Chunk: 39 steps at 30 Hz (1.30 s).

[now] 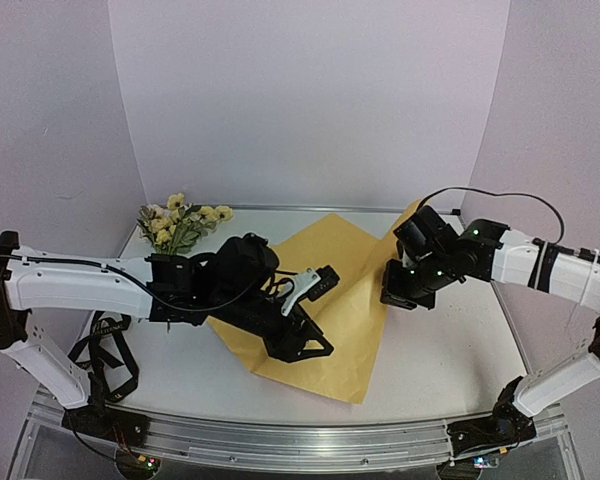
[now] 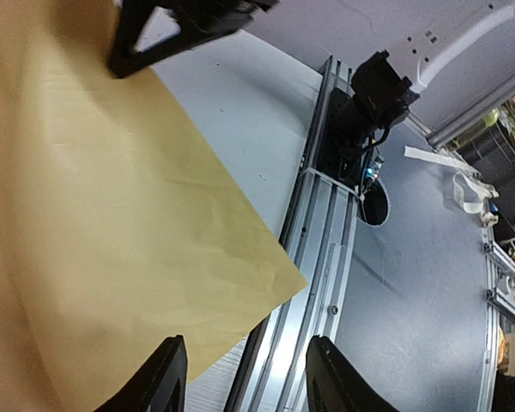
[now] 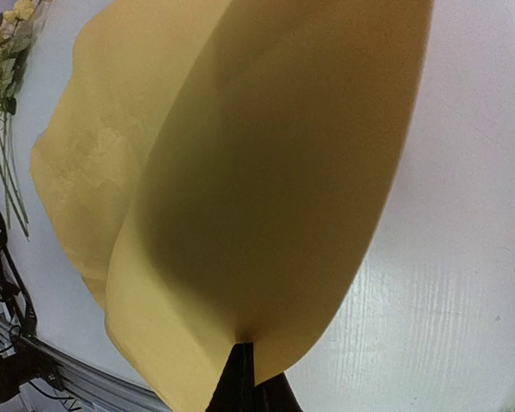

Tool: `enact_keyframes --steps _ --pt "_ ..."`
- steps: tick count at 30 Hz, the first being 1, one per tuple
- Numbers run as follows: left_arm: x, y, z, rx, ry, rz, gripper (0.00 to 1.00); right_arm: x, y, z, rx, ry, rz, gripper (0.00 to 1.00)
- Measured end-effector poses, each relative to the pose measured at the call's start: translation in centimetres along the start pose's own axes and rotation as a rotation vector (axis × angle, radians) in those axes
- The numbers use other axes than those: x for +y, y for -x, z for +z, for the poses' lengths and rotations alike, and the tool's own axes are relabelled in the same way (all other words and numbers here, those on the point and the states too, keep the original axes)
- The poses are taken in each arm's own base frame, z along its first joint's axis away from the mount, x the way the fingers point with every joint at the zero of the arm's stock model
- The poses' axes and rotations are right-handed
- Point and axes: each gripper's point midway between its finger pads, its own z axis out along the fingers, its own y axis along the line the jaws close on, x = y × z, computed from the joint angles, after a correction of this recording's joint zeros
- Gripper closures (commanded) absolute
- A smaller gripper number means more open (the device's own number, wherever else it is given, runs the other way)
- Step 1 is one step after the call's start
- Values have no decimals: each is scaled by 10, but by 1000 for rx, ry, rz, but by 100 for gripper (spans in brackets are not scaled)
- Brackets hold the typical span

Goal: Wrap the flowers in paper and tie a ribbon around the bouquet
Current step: Pass from the left arm to the right, then unfold the folded wrapping paper at the center of the board.

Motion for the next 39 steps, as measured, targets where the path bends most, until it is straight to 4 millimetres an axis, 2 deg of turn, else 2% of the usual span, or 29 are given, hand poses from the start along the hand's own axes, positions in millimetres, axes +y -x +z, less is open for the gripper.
enact_keyframes --steps 2,4,7,10,12,15,17,20,25,29,35,39 --pt "13 9 -10 -40 48 -42 49 -17 -9 -1 6 -40 3 100" --pt "36 18 -20 -83 107 -102 49 -35 -17 0 13 -89 8 100" --pt "90 20 -33 -122 218 -236 48 -64 -31 5 30 -185 8 100" --pt "141 9 -38 -124 320 -347 48 -83 -39 8 49 -258 2 100" --pt "164 -3 -31 -97 358 -403 50 -89 -40 10 51 -289 -2 100" --pt "193 -31 -11 -27 390 -485 51 -97 -41 18 69 -330 -2 100" --pt "209 -50 1 16 404 -538 51 -103 -42 26 90 -359 3 100" --pt "229 -69 9 47 430 -609 52 -112 -45 41 139 -404 25 100" --pt "261 -80 5 22 464 -712 53 -117 -47 61 204 -427 72 97" --pt "285 -92 -1 15 490 -786 54 -114 -45 66 219 -405 106 94" --pt "312 -84 -9 -30 491 -822 54 -104 -46 77 219 -353 192 95" --pt "334 -71 -9 -61 478 -839 54 -108 -52 89 204 -341 275 96"
